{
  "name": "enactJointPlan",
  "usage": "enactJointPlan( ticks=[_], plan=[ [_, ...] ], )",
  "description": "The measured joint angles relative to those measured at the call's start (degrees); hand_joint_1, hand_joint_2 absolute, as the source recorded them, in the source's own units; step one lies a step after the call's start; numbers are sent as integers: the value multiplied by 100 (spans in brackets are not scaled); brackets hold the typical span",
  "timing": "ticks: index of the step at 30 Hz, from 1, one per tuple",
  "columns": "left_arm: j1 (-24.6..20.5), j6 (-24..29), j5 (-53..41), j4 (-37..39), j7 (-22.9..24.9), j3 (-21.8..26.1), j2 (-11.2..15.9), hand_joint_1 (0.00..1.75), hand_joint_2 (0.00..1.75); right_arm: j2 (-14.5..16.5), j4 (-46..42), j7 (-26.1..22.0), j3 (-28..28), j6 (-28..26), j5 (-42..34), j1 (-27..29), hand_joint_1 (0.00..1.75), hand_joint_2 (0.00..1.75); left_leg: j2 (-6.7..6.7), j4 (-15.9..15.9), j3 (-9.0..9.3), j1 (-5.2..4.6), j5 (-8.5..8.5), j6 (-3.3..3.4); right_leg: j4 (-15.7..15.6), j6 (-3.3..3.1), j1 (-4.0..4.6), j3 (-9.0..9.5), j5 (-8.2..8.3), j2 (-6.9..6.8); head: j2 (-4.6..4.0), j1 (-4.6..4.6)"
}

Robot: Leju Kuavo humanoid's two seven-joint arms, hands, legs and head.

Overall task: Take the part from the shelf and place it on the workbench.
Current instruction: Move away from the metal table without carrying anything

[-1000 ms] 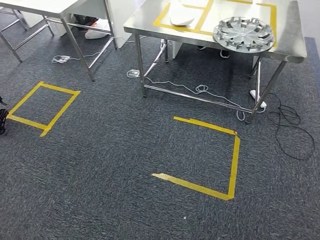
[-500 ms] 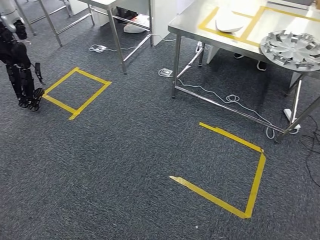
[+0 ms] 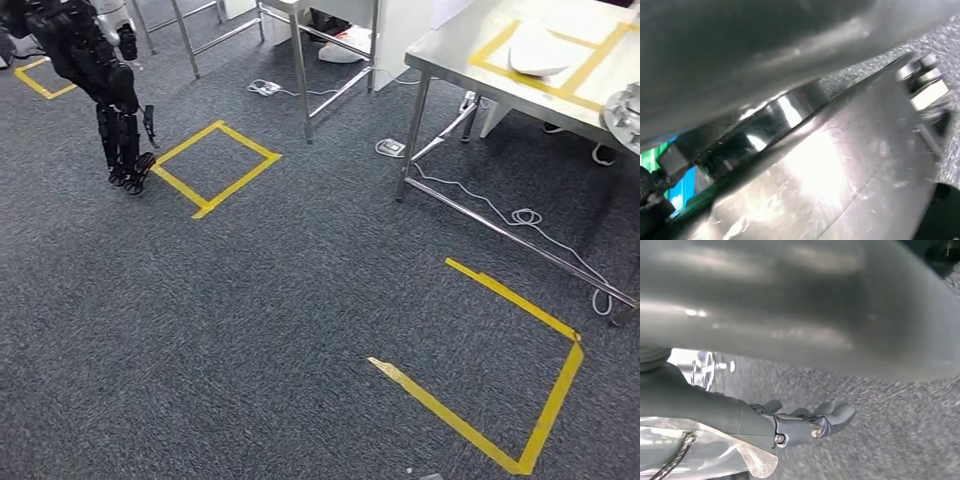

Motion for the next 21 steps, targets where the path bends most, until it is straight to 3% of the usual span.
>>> enactJointPlan(
  ticks=[2, 3, 4, 6, 8, 10, 12, 13, 14, 15, 17, 19, 21],
  plan=[
    [-3, 6, 21, 0, -10, 0, 21, 0, 0, 37, 2, 22, 80, 41, 114, -3, 0, 0, 302, -739, 392, -38, 245, 41, 5, 56, 25, 27, -52, -129, 0, -3],
    [-7, 11, 28, 0, -17, 0, 27, 0, 0, 53, 3, 31, 119, 51, 162, -5, 0, 0, 406, -934, 489, -61, 272, 72, 5, 91, 41, 36, -79, -190, 0, 0],
    [-6, 15, 33, 0, -25, 0, 33, 0, 0, 66, 5, 39, 156, 58, 201, -9, 0, 0, 443, -998, 510, -86, 240, 105, 0, 126, 55, 48, -101, -255, 0, 0],
    [18, 17, 44, 0, -33, 1, 45, 0, 0, 91, 7, 50, 222, 60, 247, -27, 0, 0, 295, -1023, 498, -86, 249, 178, -15, 187, 46, 111, -139, -353, 0, 2],
    [37, 22, 62, 0, -46, 2, 61, 0, 0, 106, 8, 55, 275, 63, 280, -38, 0, 0, 147, -1055, 506, -66, 279, 252, 182, 230, 24, 60, -305, -124, 0, 23],
    [31, 27, 82, 0, -70, 2, 70, 0, 0, 111, 11, 63, 318, 67, 320, -35, 0, 0, -1, -1067, 507, -63, 295, 297, 871, 239, 12, -269, -660, 258, 0, 51],
    [29, 28, 96, 0, -90, 2, 76, 0, 0, 112, 17, 80, 353, 71, 353, -19, 0, 0, -174, -1066, 508, -82, 291, 314, 1612, 229, 14, -678, -893, 402, 0, 55],
    [35, 28, 106, 0, -97, 3, 81, 0, 0, 113, 20, 89, 368, 77, 364, -10, 0, 0, -267, -1064, 515, -93, 290, 317, 1730, 217, 15, -784, -849, 420, 0, 55],
    [40, 28, 115, 0, -102, 3, 85, 0, 0, 114, 21, 94, 379, 88, 370, -1, 0, 0, -361, -1061, 524, -100, 288, 317, 1595, 202, 16, -778, -678, 437, 0, 54],
    [44, 27, 122, 0, -105, 4, 87, 0, 0, 115, 22, 101, 388, 107, 375, 3, 0, 0, -452, -1058, 535, -105, 286, 314, 1255, 182, 16, -671, -428, 482, 0, 54],
    [44, 21, 126, 0, -108, 4, 86, 0, 0, 117, 29, 140, 397, 158, 390, 2, 0, 0, -614, -1043, 537, -104, 278, 293, 467, 144, 5, -378, -35, 768, 0, 51],
    [49, 22, 125, 0, -103, 5, 84, 0, 0, 138, 40, 236, 412, 164, 425, 1, 0, 0, -747, -1034, 502, -82, 284, 234, 128, 121, 10, -222, 46, 975, 0, 50],
    [77, 43, 125, 0, -82, 9, 83, 0, 0, 183, 44, 365, 441, 102, 474, 4, 0, 0, -865, -1036, 469, -54, 304, 156, 90, 84, 27, -174, 60, 880, 0, 52]
  ],
)
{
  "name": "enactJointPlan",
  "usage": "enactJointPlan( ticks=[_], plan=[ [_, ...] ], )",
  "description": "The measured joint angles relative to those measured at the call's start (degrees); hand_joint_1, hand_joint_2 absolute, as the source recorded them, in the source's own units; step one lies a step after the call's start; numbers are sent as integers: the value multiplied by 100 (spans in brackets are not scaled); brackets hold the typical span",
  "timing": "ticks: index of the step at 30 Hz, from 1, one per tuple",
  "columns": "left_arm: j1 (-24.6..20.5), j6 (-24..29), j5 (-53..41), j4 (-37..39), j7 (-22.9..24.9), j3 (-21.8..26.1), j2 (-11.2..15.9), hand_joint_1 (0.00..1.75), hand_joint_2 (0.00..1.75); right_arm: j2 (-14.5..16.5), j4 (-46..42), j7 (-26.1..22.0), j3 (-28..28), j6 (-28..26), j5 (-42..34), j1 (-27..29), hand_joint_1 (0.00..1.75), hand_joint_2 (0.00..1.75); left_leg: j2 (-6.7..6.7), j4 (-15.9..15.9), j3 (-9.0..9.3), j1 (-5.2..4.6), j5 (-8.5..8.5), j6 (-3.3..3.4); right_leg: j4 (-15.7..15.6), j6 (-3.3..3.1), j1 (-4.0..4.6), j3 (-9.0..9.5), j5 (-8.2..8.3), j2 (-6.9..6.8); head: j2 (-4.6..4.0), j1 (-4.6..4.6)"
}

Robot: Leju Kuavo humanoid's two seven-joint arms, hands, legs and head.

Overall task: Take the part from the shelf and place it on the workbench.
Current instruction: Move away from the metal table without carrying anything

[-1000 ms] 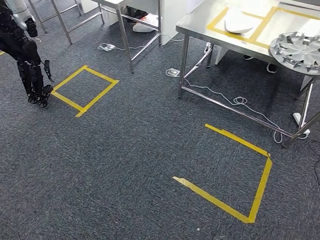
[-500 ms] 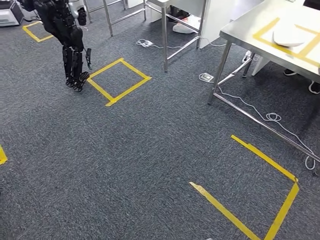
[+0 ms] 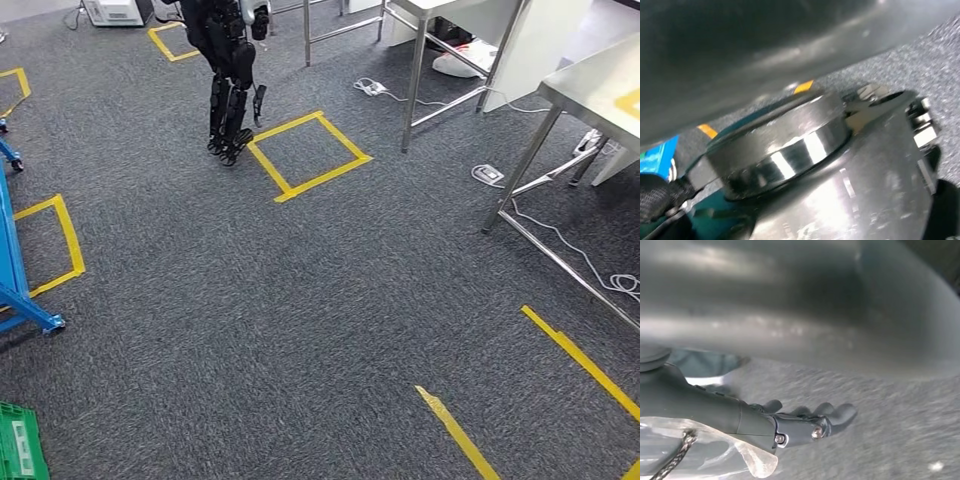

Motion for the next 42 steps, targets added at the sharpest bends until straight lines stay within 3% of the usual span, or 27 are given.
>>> enactJointPlan(
  ticks=[2, 4, 6, 7, 8, 9, 11, 13, 15, 17, 19, 21, 22, 23, 25, 27, 29, 31, 33, 35, 37, 38, 39, 40, 42],
  plan=[
    [31, 41, 0, 0, 40, 6, 3, 0, 0, 62, 1, 86, 38, -55, 61, 3, 0, 0, 203, 149, -72, -2, -102, -66, -60, -63, -2, 50, 30, -156, 0, -11],
    [36, 73, 1, 0, 69, 8, 6, 0, 0, 121, 3, 117, 74, -66, 116, 7, 0, 0, 576, 738, -348, -6, -438, -127, -95, -116, 4, 90, 27, -345, 0, -28],
    [34, 81, 5, 0, 76, 9, 6, 0, 0, 155, 7, 123, 103, -63, 162, 17, 0, 0, 716, 1478, -707, 21, -750, -183, -91, -138, 16, 102, -2, -548, 0, -32],
    [44, 83, 8, 0, 78, 10, 7, 0, 0, 166, 8, 119, 118, -59, 182, 20, 0, 0, 738, 1643, -786, 37, -769, -201, -89, -137, 19, 109, -16, -643, 0, -32],
    [57, 84, 10, 0, 78, 12, 9, 0, 0, 173, 9, 114, 135, -56, 193, 19, 0, 0, 758, 1562, -741, 50, -667, -212, -88, -131, 20, 122, -30, -727, 0, -32],
    [70, 85, 11, 0, 79, 13, 12, 0, 0, 180, 9, 108, 154, -53, 199, 15, 0, 0, 798, 1271, -586, 58, -484, -215, -88, -122, 20, 143, -45, -802, 0, -33],
    [75, 87, 13, 0, 79, 15, 17, 0, 0, 199, 9, 96, 181, -48, 201, 6, 0, 0, 1032, 449, -148, 41, -140, -187, -83, -79, 38, 180, -92, -934, 0, -35],
    [64, 87, 13, 0, 79, 15, 15, 0, 0, 211, 9, 89, 192, -47, 201, 2, 0, 0, 1180, 34, 67, 6, -53, -124, -80, -15, 66, 194, -146, -1039, 0, -24],
    [74, 87, 14, 0, 79, 15, 15, 0, 0, 216, 8, 86, 196, -47, 203, -9, 0, 0, 1077, 5, 64, -15, -68, -53, -95, 47, 64, 260, -177, -1136, 0, -15],
    [90, 88, 14, 0, 78, 17, 17, 0, 0, 222, 7, 71, 209, -47, 215, -21, 0, 0, 959, -24, 69, -2, -46, 14, -1, 106, 37, 267, -279, -993, 0, -6],
    [84, 91, 4, 0, 62, 17, 14, 0, 0, 225, 7, 19, 228, -62, 251, -17, 0, 0, 843, -43, 75, 20, -27, 62, 567, 137, 19, -13, -590, -656, 0, 17],
    [68, 91, -31, 0, 43, 17, 7, 0, 0, 225, 7, -100, 240, -115, 288, -5, 0, 0, 701, -42, 75, 14, -28, 81, 1428, 134, 20, -470, -904, -488, 0, 28],
    [61, 92, -51, 0, 32, 17, 4, 0, 0, 225, 7, -173, 241, -145, 297, -1, 0, 0, 619, -42, 80, 9, -31, 85, 1691, 127, 23, -642, -928, -466, 0, 28],
    [57, 97, -65, 0, 9, 17, 4, 0, 0, 225, 7, -235, 242, -165, 301, 1, 0, 0, 536, -41, 88, 5, -32, 86, 1705, 117, 24, -704, -824, -454, 0, 28],
    [40, 116, -70, 0, -91, 17, 1, 0, 0, 224, 7, -300, 243, -167, 308, -6, 0, 0, 361, -39, 112, 6, -37, 80, 1075, 87, 18, -509, -349, -346, 0, 28],
    [-2, 141, -57, 0, -245, 17, -5, 0, 0, 223, 7, -302, 244, -151, 323, -17, 0, 0, 198, -19, 110, -2, -50, 45, 317, 63, -2, -213, -23, -67, 0, 23],
    [-41, 168, -31, 0, -349, 17, -8, 0, 0, 219, 7, -316, 246, -161, 348, -38, 0, 0, 64, -13, 76, 7, -44, -21, 60, 37, -2, -83, 6, 67, 0, 21],
    [-46, 186, -4, 0, -362, 17, -3, 0, 0, 212, 5, -383, 246, -189, 370, -66, 0, 0, -6, -10, 42, 30, -33, -94, 31, -23, 3, -40, 27, -59, 0, 22],
    [-49, 187, 11, 0, -330, 17, 2, 0, 0, 197, 4, -490, 246, -166, 380, -72, 0, 0, 237, 224, -68, 16, -190, -146, -6, -89, -5, -17, 48, -221, 0, 0],
    [-69, 185, 22, 0, -271, 17, 4, 0, 0, 159, 4, -579, 246, -139, 393, -60, 0, 0, 599, 907, -383, 10, -563, -182, -19, -131, 13, -2, 34, -416, 0, -20],
    [-72, 190, 50, 0, -218, 20, 4, 0, 0, 112, 4, -602, 246, -189, 402, -45, 0, 0, 727, 1558, -688, 25, -810, -204, -17, -151, 35, 6, 10, -619, 0, -20],
    [-63, 197, 66, 0, -201, 22, 6, 0, 0, 92, 4, -588, 246, -226, 402, -41, 0, 0, 747, 1620, -713, 29, -778, -206, -16, -152, 42, 13, -3, -704, 0, -22],
    [-53, 203, 83, 0, -190, 27, 8, 0, 0, 77, 4, -565, 246, -252, 401, -44, 0, 0, 769, 1458, -624, 31, -642, -199, -15, -150, 48, 27, -17, -780, 0, -22],
    [-48, 210, 96, 0, -183, 36, 10, 0, 0, 68, 4, -532, 246, -267, 400, -49, 0, 0, 828, 1104, -437, 26, -436, -180, -15, -144, 54, 50, -34, -851, 0, -23],
    [-61, 223, 123, 0, -191, 50, 12, 0, 0, 63, 4, -462, 246, -271, 388, -55, 0, 0, 1097, 345, -43, -22, -141, -116, -7, -112, 80, 94, -80, -983, 0, -23]
  ],
)
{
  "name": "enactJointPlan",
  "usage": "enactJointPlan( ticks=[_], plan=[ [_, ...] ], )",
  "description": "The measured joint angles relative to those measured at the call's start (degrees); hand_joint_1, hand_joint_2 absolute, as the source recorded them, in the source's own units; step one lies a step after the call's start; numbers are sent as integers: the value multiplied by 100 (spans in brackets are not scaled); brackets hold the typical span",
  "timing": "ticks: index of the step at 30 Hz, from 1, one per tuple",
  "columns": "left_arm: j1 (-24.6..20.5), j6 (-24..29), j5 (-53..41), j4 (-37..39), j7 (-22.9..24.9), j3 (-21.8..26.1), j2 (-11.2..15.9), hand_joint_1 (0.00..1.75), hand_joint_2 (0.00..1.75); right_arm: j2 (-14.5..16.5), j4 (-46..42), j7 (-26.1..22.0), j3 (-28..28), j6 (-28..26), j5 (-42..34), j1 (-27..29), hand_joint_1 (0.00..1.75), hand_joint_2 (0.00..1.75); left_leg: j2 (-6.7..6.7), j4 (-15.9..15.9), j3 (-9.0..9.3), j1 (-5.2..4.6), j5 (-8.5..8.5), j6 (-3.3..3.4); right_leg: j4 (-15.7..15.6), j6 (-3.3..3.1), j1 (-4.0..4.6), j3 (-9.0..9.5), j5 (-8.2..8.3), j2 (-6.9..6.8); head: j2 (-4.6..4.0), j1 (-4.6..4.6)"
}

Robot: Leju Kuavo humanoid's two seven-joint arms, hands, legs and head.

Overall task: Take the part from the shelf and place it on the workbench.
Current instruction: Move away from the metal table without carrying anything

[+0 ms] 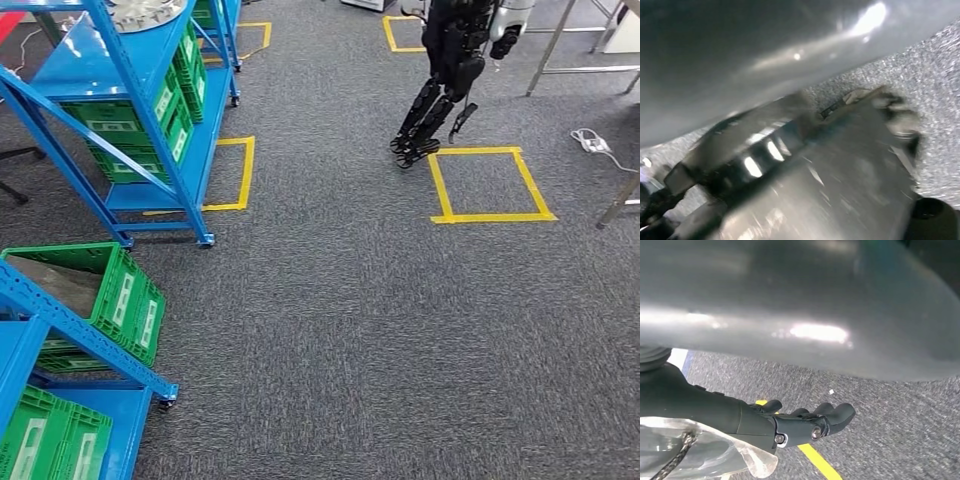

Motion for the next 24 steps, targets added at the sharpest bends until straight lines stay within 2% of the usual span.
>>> enactJointPlan(
  ticks=[1, 2, 4, 5, 7, 8, 9, 10, 11, 12, 13, 14, 15, 16, 17, 18, 19, 20, 21, 22, 23, 24],
  plan=[
    [-15, 3, 7, 0, -10, 5, -3, 0, 0, -2, 0, 26, -1, 10, -9, 0, 0, 0, 106, -226, 109, -27, 57, 33, 5, 23, 15, 16, -20, -64, 0, 4],
    [-26, 6, 12, 0, -22, 9, -5, 0, 0, -4, 0, 44, -3, 25, -17, 0, 0, 0, 151, -310, 140, -51, 48, 58, 8, 49, 26, 26, -38, -126, 0, 4],
    [-27, 8, 22, 0, -40, 28, -8, 0, 0, -10, -2, 63, -6, 60, -26, -12, 0, 0, 35, -337, 125, -56, 58, 102, 7, 102, 27, 45, -71, -239, 0, 4],
    [-17, 8, 27, 0, -48, 44, -9, 0, 0, -16, -3, 66, -7, 75, -28, -21, 0, 0, -33, -361, 133, -46, 69, 125, 42, 135, 16, 37, -118, -183, 0, 11],
    [-13, 8, 36, 0, -55, 81, -14, 0, 0, -29, -5, 67, -9, 93, -29, -34, 0, 0, -163, -406, 157, -14, 98, 173, 400, 192, -6, -128, -347, 119, 0, 41],
    [-20, 8, 39, 0, -57, 91, -18, 0, 0, -36, -5, 67, -11, 96, -29, -33, 0, 0, -227, -410, 156, -7, 103, 189, 758, 207, -18, -303, -516, 314, 0, 59],
    [-33, 7, 43, 0, -57, 96, -21, 0, 0, -39, -5, 68, -15, 97, -29, -28, 0, 0, -302, -409, 152, -5, 104, 202, 1165, 213, -23, -515, -673, 426, 0, 65],
    [-42, 5, 45, 0, -57, 98, -25, 0, 0, -44, -4, 69, -17, 98, -30, -17, 0, 0, -387, -407, 154, -4, 105, 210, 1497, 217, -27, -703, -759, 481, 0, 66],
    [-46, 3, 45, 0, -57, 99, -27, 0, 0, -48, -4, 69, -19, 99, -31, -3, 0, 0, -478, -406, 161, -2, 103, 211, 1651, 218, -32, -815, -735, 509, 0, 66],
    [-45, 1, 45, 0, -57, 100, -27, 0, 0, -51, -4, 70, -20, 99, -31, 8, 0, 0, -574, -404, 172, 1, 99, 207, 1567, 220, -40, -816, -590, 527, 0, 65],
    [-44, -3, 45, 0, -57, 101, -27, 0, 0, -54, -4, 70, -20, 101, -31, 17, 0, 0, -667, -401, 187, 6, 93, 198, 1268, 221, -55, -712, -359, 563, 0, 65],
    [-43, -7, 45, 0, -57, 102, -28, 0, 0, -55, -4, 68, -20, 104, -30, 18, 0, 0, -751, -394, 198, 13, 84, 182, 872, 225, -78, -554, -136, 659, 0, 66],
    [-49, -12, 45, 0, -57, 102, -28, 0, 0, -57, -3, 60, -20, 113, -28, 14, 0, 0, -832, -374, 194, 12, 71, 156, 502, 227, -105, -396, 10, 813, 0, 65],
    [-56, -20, 45, 0, -57, 102, -28, 0, 0, -58, -1, 47, -20, 122, -25, 9, 0, 0, -904, -357, 175, 14, 67, 123, 260, 221, -124, -279, 79, 942, 0, 63],
    [-62, -28, 45, 0, -57, 102, -29, 0, 0, -60, 0, 29, -20, 127, -20, 6, 0, 0, -968, -343, 147, 19, 70, 87, 149, 210, -131, -220, 76, 1033, 0, 63],
    [-63, -35, 45, 0, -57, 103, -30, 0, 0, -61, 1, 11, -20, 126, -13, 4, 0, 0, -1035, -333, 118, 26, 80, 52, 126, 187, -127, -198, 58, 1045, 0, 61],
    [-58, -39, 46, 0, -56, 104, -31, 0, 0, -62, 0, -8, -20, 115, -3, 3, 0, 0, -1097, -332, 96, 40, 90, 21, 125, 154, -124, -191, 63, 973, 0, 60],
    [-49, -39, 48, 0, -54, 105, -32, 0, 0, -62, -1, -23, -20, 102, 7, -1, 0, 0, -1065, -306, 75, 43, 71, -5, 110, 120, -122, -182, 70, 898, 0, 58],
    [-44, -38, 51, 0, -50, 106, -33, 0, 0, -63, -2, -39, -20, 93, 16, -4, 0, 0, -950, -195, 21, 39, -3, -29, 94, 83, -122, -170, 75, 817, 0, 45],
    [-46, -36, 56, 0, -46, 107, -33, 0, 0, -63, -2, -54, -20, 87, 25, -5, 0, 0, -781, 31, -86, 32, -137, -51, 79, 51, -122, -159, 76, 727, 0, 31],
    [-54, -34, 61, 0, -43, 107, -34, 0, 0, -63, -2, -62, -20, 86, 30, -1, 0, 0, -580, 367, -242, 25, -313, -69, 77, 25, -108, -149, 69, 635, 0, 18],
    [-64, -33, 66, 0, -40, 107, -33, 0, 0, -64, -2, -69, -20, 87, 36, 9, 0, 0, -451, 765, -432, 26, -491, -83, 78, 3, -93, -144, 57, 537, 0, 7]
  ],
)
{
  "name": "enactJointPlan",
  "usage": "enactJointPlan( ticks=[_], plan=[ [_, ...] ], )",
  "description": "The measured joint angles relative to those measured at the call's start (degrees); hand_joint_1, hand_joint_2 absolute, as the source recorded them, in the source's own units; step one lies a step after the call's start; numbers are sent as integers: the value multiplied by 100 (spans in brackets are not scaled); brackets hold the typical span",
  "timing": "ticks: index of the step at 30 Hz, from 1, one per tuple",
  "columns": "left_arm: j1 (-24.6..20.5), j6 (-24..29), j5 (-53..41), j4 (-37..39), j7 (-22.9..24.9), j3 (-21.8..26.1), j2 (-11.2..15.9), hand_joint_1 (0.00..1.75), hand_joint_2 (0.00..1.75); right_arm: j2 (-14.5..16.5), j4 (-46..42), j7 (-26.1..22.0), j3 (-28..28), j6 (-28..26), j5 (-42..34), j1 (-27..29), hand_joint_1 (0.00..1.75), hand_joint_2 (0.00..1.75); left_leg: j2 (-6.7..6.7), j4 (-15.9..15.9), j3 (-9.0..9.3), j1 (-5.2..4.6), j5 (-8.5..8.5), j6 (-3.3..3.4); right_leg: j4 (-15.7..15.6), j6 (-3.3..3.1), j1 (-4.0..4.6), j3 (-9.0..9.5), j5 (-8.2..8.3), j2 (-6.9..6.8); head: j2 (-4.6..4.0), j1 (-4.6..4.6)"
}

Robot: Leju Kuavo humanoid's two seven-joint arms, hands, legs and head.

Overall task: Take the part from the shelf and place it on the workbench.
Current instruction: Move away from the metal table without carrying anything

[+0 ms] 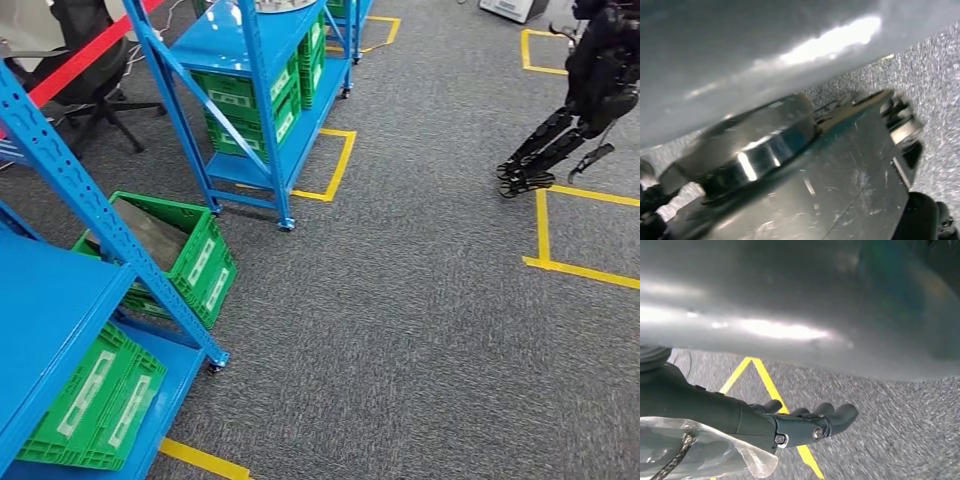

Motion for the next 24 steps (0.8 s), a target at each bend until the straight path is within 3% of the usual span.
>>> enactJointPlan(
  ticks=[2, 3, 4, 6, 8, 9, 11, 13, 15, 17, 18, 20, 21, 22, 24],
  plan=[
    [-4, 6, 8, 0, 1, 2, 1, 0, 0, -7, 0, -3, -1, 0, 13, 17, 0, 0, 91, 529, -255, 8, -145, -11, 2, -25, 25, 16, -26, -191, 0, 0],
    [5, 15, 13, 0, 2, 3, 2, 0, 0, -11, 0, -6, -2, -1, 21, 16, 0, 0, 108, 493, -234, 10, -55, -5, 2, -30, 34, 32, -41, -276, 0, 0],
    [14, 28, 16, 0, 4, 4, 3, 0, 0, -14, 0, -11, -2, -1, 28, 8, 0, 0, 142, 244, -106, 7, 125, 13, 2, -30, 43, 55, -57, -353, 0, 0],
    [13, 57, 25, 0, 10, 6, 3, 0, 0, -14, 0, -25, -2, -1, 43, -8, 0, 0, 370, -540, 299, -37, 485, 78, 2, -11, 65, 109, -98, -491, 0, -1],
    [-12, 73, 34, 0, 17, 7, 1, 0, 0, -14, 0, -38, -2, -1, 54, -15, 0, 0, 573, -990, 515, -98, 585, 142, 3, 33, 89, 136, -137, -616, 0, 1],
    [-15, 79, 39, 0, 20, 7, 1, 0, 0, -14, 0, -44, -2, -1, 59, -21, 0, 0, 580, -1036, 521, -121, 560, 163, -4, 59, 98, 148, -148, -681, 0, 4],
    [5, 85, 47, 0, 32, 11, 2, 0, 0, -14, -2, -49, -2, -3, 68, -43, 0, 0, 447, -1093, 523, -109, 594, 214, -12, 116, 95, 185, -180, -742, 0, 10],
    [12, 86, 50, 0, 45, 21, -1, 0, 0, -14, -5, -54, -1, -10, 75, -53, 0, 0, 313, -1163, 553, -66, 640, 273, 237, 170, 77, 81, -361, -473, 0, 30],
    [-7, 86, 51, 0, 50, 28, -10, 0, 0, -14, -7, -57, 1, -19, 75, -43, 0, 0, 173, -1184, 556, -42, 661, 307, 954, 200, 51, -280, -703, -122, 0, 57],
    [-11, 85, 51, 0, 51, 32, -19, 0, 0, -14, -7, -55, 1, -21, 73, -29, 0, 0, 10, -1182, 556, -40, 660, 316, 1590, 218, 41, -640, -869, -24, 0, 62],
    [-6, 85, 51, 0, 51, 34, -22, 0, 0, -14, -7, -53, 1, -21, 73, -22, 0, 0, -75, -1179, 563, -38, 658, 316, 1622, 222, 39, -694, -787, -13, 0, 63],
    [0, 82, 51, 0, 52, 37, -25, 0, 0, -14, -7, -51, 1, -21, 72, -13, 0, 0, -252, -1169, 587, -28, 648, 298, 995, 223, 20, -469, -332, 88, 0, 65],
    [-3, 79, 51, 0, 52, 37, -27, 0, 0, -14, -5, -51, 1, -20, 72, -12, 0, 0, -332, -1157, 589, -28, 639, 274, 589, 223, -1, -301, -148, 259, 0, 65],
    [-10, 76, 51, 0, 53, 38, -28, 0, 0, -14, -4, -51, 1, -19, 72, -12, 0, 0, -410, -1136, 576, -28, 630, 245, 258, 218, -23, -149, -29, 420, 0, 60],
    [-19, 75, 51, 0, 54, 39, -29, 0, 0, -16, -2, -52, 1, -17, 72, -10, 0, 0, -548, -1111, 524, -18, 641, 167, 37, 190, -38, -33, -19, 603, 0, 52]
  ],
)
